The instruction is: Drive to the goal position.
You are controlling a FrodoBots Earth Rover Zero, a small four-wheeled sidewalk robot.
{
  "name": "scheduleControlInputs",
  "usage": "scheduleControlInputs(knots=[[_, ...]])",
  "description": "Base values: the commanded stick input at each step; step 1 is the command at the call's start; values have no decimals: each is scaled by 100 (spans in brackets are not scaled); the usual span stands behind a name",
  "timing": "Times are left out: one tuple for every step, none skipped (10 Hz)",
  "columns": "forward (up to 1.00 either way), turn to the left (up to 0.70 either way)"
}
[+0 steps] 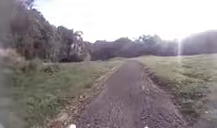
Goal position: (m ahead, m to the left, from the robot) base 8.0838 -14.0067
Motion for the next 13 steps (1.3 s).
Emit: scheduleControlInputs(knots=[[70, -34], [70, -34], [70, -34], [70, -30], [70, -21], [70, -9], [70, 0], [70, 0], [70, 1], [70, 11], [70, 33], [70, 35], [70, 15]])
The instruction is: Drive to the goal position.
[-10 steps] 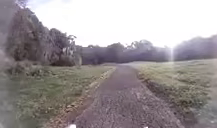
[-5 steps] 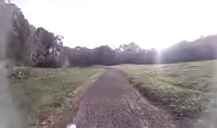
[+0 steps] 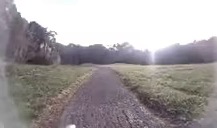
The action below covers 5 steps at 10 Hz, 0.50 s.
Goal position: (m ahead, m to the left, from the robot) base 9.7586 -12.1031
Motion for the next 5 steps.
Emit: scheduleControlInputs(knots=[[70, 4], [70, 0], [70, 0], [70, 0], [70, 0]])
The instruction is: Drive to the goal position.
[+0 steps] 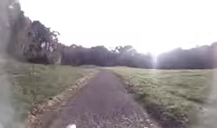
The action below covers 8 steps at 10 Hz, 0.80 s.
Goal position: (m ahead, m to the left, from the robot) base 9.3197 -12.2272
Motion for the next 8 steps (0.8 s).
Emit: scheduleControlInputs(knots=[[70, 0], [70, 0], [70, 26], [70, 34], [70, 26], [70, 17], [70, 0], [70, 2]])
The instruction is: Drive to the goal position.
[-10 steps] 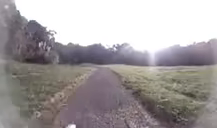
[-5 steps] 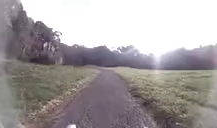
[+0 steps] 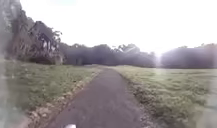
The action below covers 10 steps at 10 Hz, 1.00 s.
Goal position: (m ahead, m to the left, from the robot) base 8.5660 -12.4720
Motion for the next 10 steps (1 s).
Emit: scheduleControlInputs(knots=[[70, 13], [70, 35], [70, 35], [70, 24], [70, 7], [70, 4], [70, 1], [70, 0], [70, 0], [70, 0]])
